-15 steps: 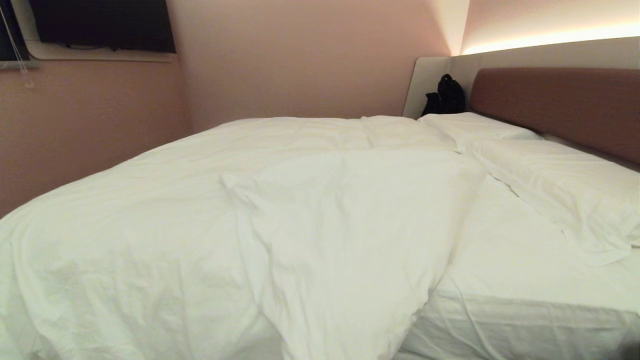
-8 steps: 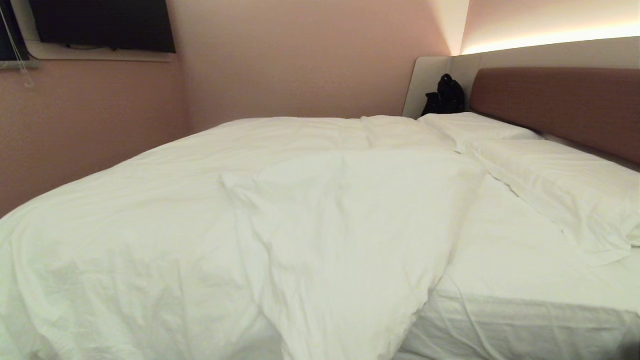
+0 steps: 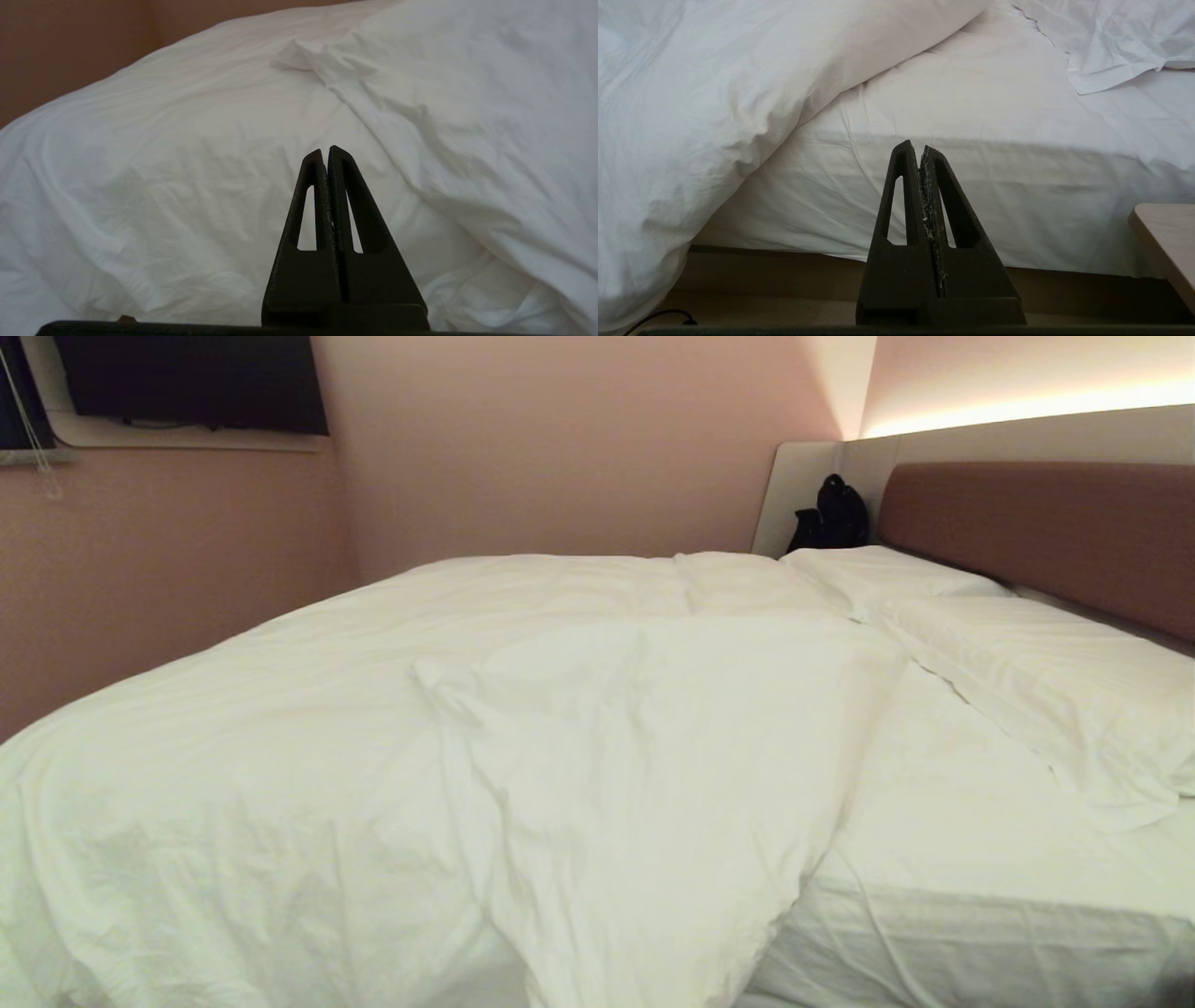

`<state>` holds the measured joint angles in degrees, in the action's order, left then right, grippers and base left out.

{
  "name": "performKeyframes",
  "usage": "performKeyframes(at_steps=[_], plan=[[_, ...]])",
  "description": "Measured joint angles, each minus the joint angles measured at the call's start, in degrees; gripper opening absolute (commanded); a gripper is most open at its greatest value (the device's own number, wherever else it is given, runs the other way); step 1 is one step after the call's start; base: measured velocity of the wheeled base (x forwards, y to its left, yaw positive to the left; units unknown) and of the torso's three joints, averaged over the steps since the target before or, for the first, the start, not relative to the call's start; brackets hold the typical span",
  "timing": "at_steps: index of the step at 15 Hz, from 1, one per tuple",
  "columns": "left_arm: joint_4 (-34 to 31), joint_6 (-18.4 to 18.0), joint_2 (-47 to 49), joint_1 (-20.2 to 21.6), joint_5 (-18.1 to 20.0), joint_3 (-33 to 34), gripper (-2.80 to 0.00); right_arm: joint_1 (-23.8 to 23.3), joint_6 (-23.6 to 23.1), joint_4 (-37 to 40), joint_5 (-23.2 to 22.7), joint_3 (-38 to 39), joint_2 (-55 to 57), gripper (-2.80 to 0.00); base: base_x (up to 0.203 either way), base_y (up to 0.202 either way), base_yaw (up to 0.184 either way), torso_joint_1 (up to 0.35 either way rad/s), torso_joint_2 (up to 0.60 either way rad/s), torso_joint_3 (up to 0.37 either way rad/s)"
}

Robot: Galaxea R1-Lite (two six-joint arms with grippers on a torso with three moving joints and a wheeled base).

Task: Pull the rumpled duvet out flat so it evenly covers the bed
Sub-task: Flatten the corners of the folded blanket

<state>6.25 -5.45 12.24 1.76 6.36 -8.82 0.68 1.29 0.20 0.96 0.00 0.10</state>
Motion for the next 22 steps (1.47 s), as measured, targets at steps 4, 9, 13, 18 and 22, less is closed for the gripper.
performKeyframes(at_steps=[4, 9, 13, 18, 22], plan=[[0.3, -2.12, -0.99, -0.38, -0.46, 4.18, -2.8, 0.0, 0.03, -0.04, -0.01, 0.0, 0.0, -2.8, 0.0, 0.0, 0.0, 0.0, 0.0, 0.0], [-3.13, -5.66, -6.45, -0.91, -1.13, 8.44, -2.8, 0.0, 0.02, -0.04, 0.0, 0.0, 0.0, -2.8, 0.0, 0.0, 0.0, 0.0, 0.0, 0.0], [-4.53, -5.84, -10.19, -0.99, -4.1, 8.68, -2.8, 0.0, 0.02, -0.05, 0.01, 0.0, 0.0, -2.8, 0.0, 0.0, 0.0, 0.0, 0.0, 0.0], [-4.88, -5.46, -12.08, -1.01, -4.55, 8.79, -2.8, 0.0, 0.02, -0.04, -0.02, 0.0, 0.0, -2.8, 0.0, 0.0, 0.0, 0.0, 0.0, 0.0], [-7.71, -4.83, -12.17, -0.99, -3.56, 8.82, -2.8, 0.0, 0.02, -0.04, -0.02, 0.0, 0.0, -2.8, 0.0, 0.0, 0.0, 0.0, 0.0, 0.0]])
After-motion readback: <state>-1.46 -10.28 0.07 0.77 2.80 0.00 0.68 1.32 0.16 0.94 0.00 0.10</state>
